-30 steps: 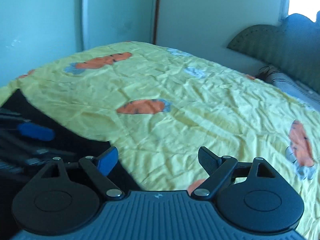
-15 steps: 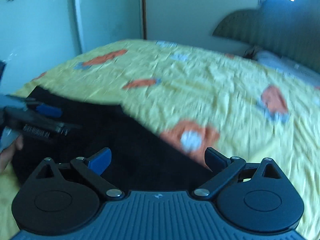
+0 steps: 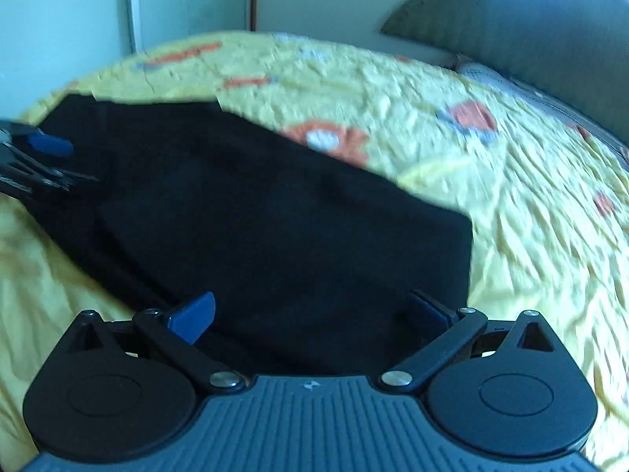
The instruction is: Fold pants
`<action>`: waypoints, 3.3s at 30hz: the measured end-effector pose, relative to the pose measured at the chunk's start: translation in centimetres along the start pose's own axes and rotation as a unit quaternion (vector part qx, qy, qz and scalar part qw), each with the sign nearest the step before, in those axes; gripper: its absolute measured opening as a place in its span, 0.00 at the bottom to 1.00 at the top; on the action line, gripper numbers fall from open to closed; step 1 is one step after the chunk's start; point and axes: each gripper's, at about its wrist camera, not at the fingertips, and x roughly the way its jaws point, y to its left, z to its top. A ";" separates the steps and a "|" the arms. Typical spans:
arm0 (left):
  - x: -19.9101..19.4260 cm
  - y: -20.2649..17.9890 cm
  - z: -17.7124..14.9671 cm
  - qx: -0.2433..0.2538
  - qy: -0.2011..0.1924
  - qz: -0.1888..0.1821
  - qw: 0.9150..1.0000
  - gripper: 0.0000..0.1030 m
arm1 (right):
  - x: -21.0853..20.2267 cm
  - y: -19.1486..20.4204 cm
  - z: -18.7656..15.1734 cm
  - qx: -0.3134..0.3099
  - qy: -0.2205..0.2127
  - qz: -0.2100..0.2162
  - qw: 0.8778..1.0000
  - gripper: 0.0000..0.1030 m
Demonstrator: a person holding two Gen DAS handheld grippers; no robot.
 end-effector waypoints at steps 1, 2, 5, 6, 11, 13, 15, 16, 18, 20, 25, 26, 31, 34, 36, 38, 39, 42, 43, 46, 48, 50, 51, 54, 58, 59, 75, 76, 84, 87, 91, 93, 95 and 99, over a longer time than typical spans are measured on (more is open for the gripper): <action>-0.6 0.0 -0.6 0.014 -0.004 0.003 1.000 0.95 | -0.3 -0.3 -0.5 0.012 -0.003 0.002 1.000 1.00; -1.2 0.2 -1.0 0.017 -0.003 0.001 1.000 0.95 | -0.5 -0.5 -0.7 0.021 0.001 -0.001 1.000 1.00; -2.6 1.4 -1.5 0.004 -0.007 0.001 1.000 0.93 | -1.7 0.9 0.4 0.021 -0.020 -0.028 0.999 1.00; -3.1 1.7 -1.5 -0.001 -0.017 0.005 1.000 0.93 | -2.2 1.7 1.0 0.021 -0.039 -0.019 0.999 1.00; -3.2 3.5 -1.5 -0.015 -0.041 0.104 0.994 0.91 | -0.2 7.7 4.2 0.005 -0.074 0.114 0.991 1.00; -2.7 5.0 -1.9 -0.036 -0.030 0.107 0.993 0.91 | 1.6 10.8 5.2 -0.028 -0.067 0.129 0.989 1.00; -2.0 6.6 -2.8 -0.074 -0.005 0.092 0.993 0.94 | 3.3 13.0 5.7 -0.053 -0.055 0.125 0.989 1.00; -2.2 7.1 -3.2 -0.089 -0.009 0.078 0.993 0.94 | 4.0 13.8 5.6 -0.065 -0.046 0.122 0.989 1.00; -2.8 7.4 -3.7 -0.084 -0.014 0.072 0.994 0.94 | 4.3 14.7 5.1 -0.085 -0.049 0.104 0.990 1.00; -3.4 7.3 -3.9 -0.071 -0.019 0.073 0.995 0.92 | 3.8 14.6 4.7 -0.085 -0.037 0.111 0.990 1.00; -3.6 8.4 -3.2 -0.097 -0.044 0.082 0.991 0.89 | 2.5 13.7 5.1 -0.060 -0.048 0.128 0.989 1.00; -3.3 8.8 -3.0 -0.108 -0.042 0.091 0.989 0.89 | 2.8 13.9 5.3 -0.046 -0.055 0.128 0.989 1.00; -2.1 9.0 -3.1 -0.120 -0.024 0.097 0.988 0.92 | 5.4 15.7 6.2 -0.056 -0.049 0.077 0.994 1.00; -2.5 7.3 -4.0 -0.084 -0.045 0.123 0.988 0.92 | 4.9 16.0 5.4 -0.067 -0.056 0.070 0.994 1.00; -2.9 7.1 -3.6 -0.092 -0.041 0.125 0.987 0.90 | 4.1 15.0 5.2 -0.055 -0.053 0.084 0.993 1.00; -3.6 7.2 -2.5 -0.110 -0.052 0.096 0.988 0.91 | 2.6 13.2 4.8 -0.028 -0.073 0.099 0.992 1.00; -3.9 7.0 -1.9 -0.116 -0.066 0.073 0.988 0.92 | 1.9 12.1 4.6 -0.012 -0.084 0.096 0.992 1.00; -3.4 5.6 0.5 -0.115 -0.077 0.035 0.990 0.92 | 0.4 8.5 4.2 0.039 -0.104 0.042 0.993 1.00; -2.8 4.9 1.3 -0.111 -0.071 0.027 0.991 0.93 | 0.1 7.1 4.1 0.056 -0.108 0.029 0.992 1.00; 0.1 2.7 2.4 -0.096 -0.028 0.008 0.995 0.93 | 0.7 3.5 3.3 0.099 -0.075 0.007 0.992 1.00; 1.6 1.2 1.9 -0.086 -0.002 0.011 0.996 0.94 | 1.5 2.4 2.2 0.095 -0.037 -0.020 0.995 1.00; 1.2 -0.2 0.8 -0.074 -0.020 0.037 0.996 0.94 | 1.3 2.6 0.9 0.062 -0.029 -0.035 0.997 1.00; 0.9 -0.5 0.8 -0.067 -0.021 0.037 0.997 0.93 | 0.6 2.8 0.5 0.054 -0.034 -0.030 0.997 1.00; 0.6 -1.1 1.8 -0.079 -0.020 0.015 0.997 0.93 | -0.3 2.4 0.5 0.055 -0.049 -0.029 0.997 1.00; 2.1 -1.5 3.7 -0.114 -0.011 0.008 0.993 0.96 | 0.6 1.3 1.3 0.098 -0.054 -0.044 0.993 1.00; 2.7 -1.7 3.8 -0.118 -0.003 0.012 0.993 0.96 | 0.9 1.3 1.4 0.103 -0.055 -0.041 0.992 1.00; 5.0 -0.6 6.9 -0.120 0.038 0.040 0.991 0.93 | 5.8 1.2 6.2 0.092 0.011 -0.017 0.996 1.00; 5.3 -0.5 7.0 -0.117 0.039 0.045 0.991 0.93 | 6.1 1.5 6.2 0.083 0.012 -0.023 0.996 1.00; 6.4 -0.5 7.1 -0.113 0.043 0.044 0.992 0.95 | 6.5 1.6 6.4 0.076 0.011 -0.021 0.997 1.00; 6.9 -0.5 7.2 -0.110 0.044 0.043 0.992 0.97 | 6.7 1.6 6.6 0.078 0.012 -0.024 0.997 1.00; 7.8 -0.3 7.7 -0.110 0.048 0.043 0.992 0.99 | 7.5 1.7 7.3 0.070 0.011 -0.030 0.997 1.00; 8.0 -0.2 7.9 -0.107 0.050 0.042 0.992 0.99 | 7.8 1.6 7.8 0.069 0.014 -0.032 0.997 1.00; 7.9 -0.2 7.8 -0.109 0.049 0.040 0.992 0.98 | 7.5 1.9 8.1 0.069 0.011 -0.041 0.997 1.00; 7.7 -0.2 7.4 -0.107 0.043 0.040 0.993 0.99 | 6.2 3.4 7.4 0.056 0.002 -0.037 0.998 1.00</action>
